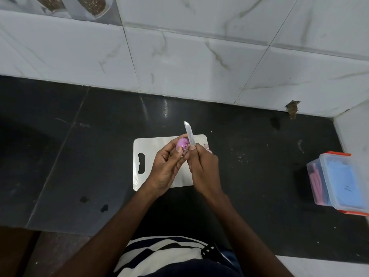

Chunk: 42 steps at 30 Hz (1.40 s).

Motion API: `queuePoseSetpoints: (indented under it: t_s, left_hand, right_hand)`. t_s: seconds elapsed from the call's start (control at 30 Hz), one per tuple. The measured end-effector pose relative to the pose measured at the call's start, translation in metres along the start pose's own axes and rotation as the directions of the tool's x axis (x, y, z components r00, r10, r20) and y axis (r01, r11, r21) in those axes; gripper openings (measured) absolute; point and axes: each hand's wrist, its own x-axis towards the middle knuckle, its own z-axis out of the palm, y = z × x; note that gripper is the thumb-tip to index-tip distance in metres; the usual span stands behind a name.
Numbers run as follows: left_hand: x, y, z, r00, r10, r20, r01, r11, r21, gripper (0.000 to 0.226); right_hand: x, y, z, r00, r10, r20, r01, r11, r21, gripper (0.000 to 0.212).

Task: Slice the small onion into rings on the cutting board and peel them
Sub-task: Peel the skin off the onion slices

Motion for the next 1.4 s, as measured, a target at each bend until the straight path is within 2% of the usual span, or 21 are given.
queuePoseSetpoints:
  t_s: [0.13, 0.27, 0.4, 0.5, 0.57, 0.67, 0.87, 0.97, 1.03, 1.07, 1.1, 1.13, 1.17, 1.2, 1.23, 1.27, 1.3, 1.33, 1.4]
  left_hand:
    - [0.001, -0.002, -0.002, 1.0, 0.018, -0.025, -0.016, 0.995, 0.094, 0.04]
    - [0.002, 0.01, -0.014, 0.994, 0.062, 0.095, -0.089, 0.946, 0.311, 0.049]
    - [0.006, 0.035, -0.018, 0.983, 0.024, 0.18, -0.121, 0.824, 0.554, 0.044]
    - [0.013, 0.06, -0.017, 0.953, -0.028, 0.302, -0.195, 0.707, 0.68, 0.041]
    - [0.016, 0.072, -0.016, 0.928, -0.068, 0.367, -0.231, 0.667, 0.709, 0.035]
    - [0.017, 0.083, -0.011, 0.907, -0.14, 0.397, -0.243, 0.597, 0.765, 0.04]
    - [0.018, 0.085, -0.01, 0.907, -0.18, 0.381, -0.253, 0.49, 0.834, 0.048]
    - [0.018, 0.078, -0.013, 0.92, -0.165, 0.356, -0.235, 0.496, 0.836, 0.049]
    - [0.017, 0.071, -0.014, 0.926, -0.143, 0.351, -0.22, 0.551, 0.805, 0.049]
    - [0.015, 0.066, -0.015, 0.932, -0.12, 0.343, -0.206, 0.602, 0.772, 0.049]
    - [0.013, 0.06, -0.017, 0.943, -0.085, 0.321, -0.19, 0.655, 0.732, 0.048]
    - [0.011, 0.054, -0.019, 0.957, -0.044, 0.285, -0.173, 0.703, 0.69, 0.048]
    - [0.01, 0.048, -0.023, 0.971, -0.003, 0.237, -0.156, 0.747, 0.646, 0.049]
    - [0.009, 0.042, -0.029, 0.982, 0.026, 0.187, -0.135, 0.787, 0.601, 0.049]
    - [0.01, 0.036, -0.035, 0.99, 0.044, 0.135, -0.113, 0.82, 0.561, 0.048]
    - [0.011, 0.031, -0.041, 0.995, 0.05, 0.085, -0.087, 0.845, 0.528, 0.047]
    - [0.013, 0.025, -0.047, 0.998, 0.047, 0.033, -0.058, 0.862, 0.503, 0.044]
    - [0.014, 0.019, -0.052, 0.999, 0.032, -0.02, -0.019, 0.885, 0.466, 0.04]
    - [0.018, 0.006, -0.059, 0.991, -0.046, -0.124, 0.083, 0.947, 0.31, 0.033]
  right_hand:
    - [-0.003, 0.002, 0.004, 1.0, 0.012, -0.008, -0.012, 1.0, 0.013, 0.038]
    - [-0.003, 0.006, -0.001, 1.0, 0.003, 0.003, -0.003, 1.0, 0.028, 0.038]
    - [0.003, 0.014, -0.012, 0.993, -0.093, 0.073, 0.091, 0.995, 0.028, 0.034]
    - [0.01, 0.018, -0.028, 0.963, -0.199, 0.183, 0.204, 0.979, -0.009, 0.032]
    - [0.016, 0.022, -0.037, 0.93, -0.261, 0.26, 0.277, 0.961, -0.026, 0.033]
    - [0.022, 0.028, -0.043, 0.874, -0.328, 0.358, 0.376, 0.924, -0.071, 0.031]
    - [0.027, 0.033, -0.049, 0.797, -0.401, 0.451, 0.512, 0.845, -0.153, 0.02]
    - [0.033, 0.042, -0.05, 0.787, -0.393, 0.476, 0.547, 0.802, -0.242, 0.027]
    - [0.03, 0.044, -0.048, 0.814, -0.417, 0.404, 0.503, 0.855, -0.132, 0.026]
    - [0.027, 0.042, -0.045, 0.873, -0.388, 0.295, 0.39, 0.919, 0.054, 0.025]
    - [0.022, 0.037, -0.042, 0.942, -0.278, 0.187, 0.217, 0.931, 0.293, 0.025]
    - [0.02, 0.034, -0.037, 0.983, -0.14, 0.116, 0.077, 0.897, 0.434, 0.026]
    - [0.02, 0.037, -0.03, 0.996, -0.01, 0.088, -0.031, 0.89, 0.455, 0.027]
    - [0.022, 0.041, -0.025, 0.994, 0.075, 0.083, -0.098, 0.939, 0.33, 0.027]
    - [0.024, 0.05, -0.019, 0.988, 0.117, 0.096, -0.129, 0.983, 0.13, 0.026]
    - [0.024, 0.062, -0.014, 0.983, 0.135, 0.128, -0.121, 0.986, -0.112, 0.025]
    - [0.024, 0.071, -0.009, 0.972, 0.177, 0.153, -0.126, 0.946, -0.299, 0.024]
    - [0.023, 0.079, -0.005, 0.96, 0.23, 0.162, -0.146, 0.901, -0.41, 0.023]
    - [0.019, 0.092, 0.008, 0.939, 0.295, 0.175, -0.167, 0.84, -0.517, 0.02]
